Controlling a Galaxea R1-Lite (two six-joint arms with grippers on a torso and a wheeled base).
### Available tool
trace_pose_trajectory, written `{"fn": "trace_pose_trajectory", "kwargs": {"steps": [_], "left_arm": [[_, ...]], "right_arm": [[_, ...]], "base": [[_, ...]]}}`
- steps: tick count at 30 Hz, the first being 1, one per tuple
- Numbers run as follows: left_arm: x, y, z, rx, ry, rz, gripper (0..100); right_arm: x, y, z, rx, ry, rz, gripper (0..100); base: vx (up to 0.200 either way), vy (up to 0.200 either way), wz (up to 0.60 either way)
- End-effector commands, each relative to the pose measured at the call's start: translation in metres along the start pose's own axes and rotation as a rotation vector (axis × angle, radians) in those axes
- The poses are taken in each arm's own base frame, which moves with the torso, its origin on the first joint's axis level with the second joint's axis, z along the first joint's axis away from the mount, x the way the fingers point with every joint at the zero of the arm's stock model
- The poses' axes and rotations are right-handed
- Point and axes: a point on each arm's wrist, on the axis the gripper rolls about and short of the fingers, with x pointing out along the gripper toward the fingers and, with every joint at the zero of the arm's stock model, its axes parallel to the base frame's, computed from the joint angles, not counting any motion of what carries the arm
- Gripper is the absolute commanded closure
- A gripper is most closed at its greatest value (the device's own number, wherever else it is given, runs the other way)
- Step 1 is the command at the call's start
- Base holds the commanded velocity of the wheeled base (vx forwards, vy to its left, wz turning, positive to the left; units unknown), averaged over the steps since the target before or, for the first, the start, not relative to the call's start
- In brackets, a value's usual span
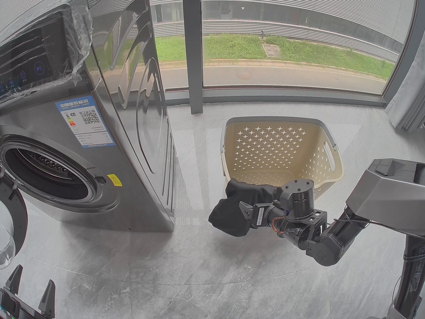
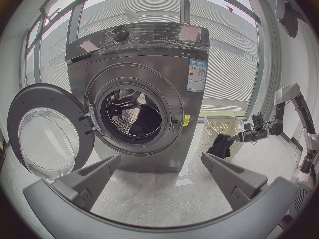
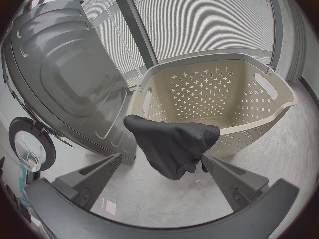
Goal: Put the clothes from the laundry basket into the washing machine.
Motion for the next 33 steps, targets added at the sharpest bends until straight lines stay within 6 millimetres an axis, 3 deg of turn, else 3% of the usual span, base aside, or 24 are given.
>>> {"fn": "trace_pose_trajectory", "kwargs": {"steps": [1, 4, 11, 12, 20, 22, 26, 32, 33], "left_arm": [[0.0, 0.0, -0.005, 0.0, 0.001, 0.001, 0], [0.0, 0.0, -0.005, 0.0, 0.001, -0.001, 0], [0.0, 0.0, -0.005, 0.0, 0.001, 0.001, 0], [0.0, 0.0, -0.005, 0.0, 0.001, -0.001, 0], [0.0, 0.0, -0.005, 0.0, 0.001, -0.001, 0], [0.0, 0.0, -0.005, 0.0, 0.001, -0.001, 0], [0.0, 0.0, -0.005, 0.0, 0.001, -0.001, 0], [0.0, 0.0, -0.005, 0.0, 0.001, 0.001, 0], [0.0, 0.0, -0.005, 0.0, 0.001, 0.001, 0]], "right_arm": [[0.024, -0.011, -0.013, -0.022, 0.019, -0.036, 0], [0.042, -0.017, -0.014, -0.023, 0.002, -0.054, 0], [0.06, -0.02, -0.011, -0.007, -0.04, -0.059, 0], [0.061, -0.019, -0.01, -0.005, -0.055, -0.052, 100], [0.057, -0.013, -0.008, -0.008, -0.085, -0.027, 100], [0.049, -0.007, -0.006, -0.01, -0.093, -0.009, 100], [0.021, 0.003, 0.007, -0.01, -0.115, 0.026, 100], [-0.048, 0.017, 0.045, -0.012, -0.194, 0.101, 100], [-0.048, 0.017, 0.045, -0.012, -0.194, 0.101, 100]], "base": [[0.0, 0.0, 0.0], [0.0, 0.0, 0.0], [0.0, 0.0, 0.0], [0.0, 0.0, 0.0], [0.0, 0.0, 0.0], [0.0, 0.0, 0.0], [0.0, 0.0, 0.0], [0.0, 0.0, 0.0], [0.0, 0.0, 0.0]]}}
